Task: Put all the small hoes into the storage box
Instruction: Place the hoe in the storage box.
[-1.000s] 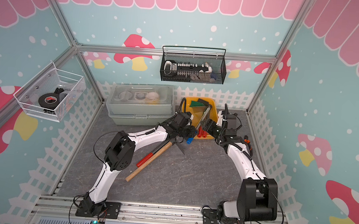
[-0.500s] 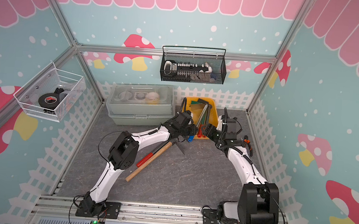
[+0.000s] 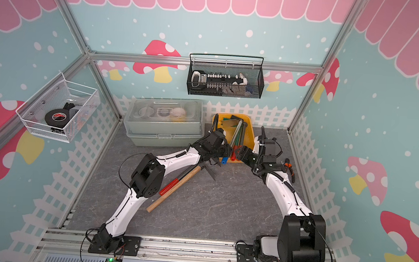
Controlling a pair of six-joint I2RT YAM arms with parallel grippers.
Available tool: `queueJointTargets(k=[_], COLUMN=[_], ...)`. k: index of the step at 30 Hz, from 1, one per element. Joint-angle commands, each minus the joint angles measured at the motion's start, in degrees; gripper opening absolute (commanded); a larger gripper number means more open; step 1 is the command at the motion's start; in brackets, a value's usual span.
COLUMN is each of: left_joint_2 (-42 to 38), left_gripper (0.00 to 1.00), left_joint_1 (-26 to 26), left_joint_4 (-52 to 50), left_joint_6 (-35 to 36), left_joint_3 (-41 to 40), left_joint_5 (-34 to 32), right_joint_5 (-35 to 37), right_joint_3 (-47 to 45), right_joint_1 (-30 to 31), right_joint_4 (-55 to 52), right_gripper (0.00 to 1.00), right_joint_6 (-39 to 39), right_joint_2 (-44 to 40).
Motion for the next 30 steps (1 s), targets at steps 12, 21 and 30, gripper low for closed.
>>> queueJointTargets(k=[12, 21, 30], left_joint_2=[-0.7, -10.1, -22.1], left_gripper=[0.50, 0.64, 0.71], left_joint_1=[-0.5, -0.5, 0.4], left_joint_4=[2.9, 5.2, 1.4], left_joint_6=[0.2, 6.7, 13.3], left_joint_3=[1.9, -5.5, -15.5], left_joint_5=[-0.1, 0.3, 0.7], right_joint_5=[0.4, -0.3, -1.6], right_joint_3=[-1.1, -3.5, -7.7], right_joint_1=[-0.5, -0.5, -0.5], right_joint_4=[-1.0, -1.0, -0.1], right_gripper=[0.78, 0.78, 0.78], right_joint_6=[-0.8, -2.6, -6.3], right_joint_2=[-2.8, -5.8, -10.3])
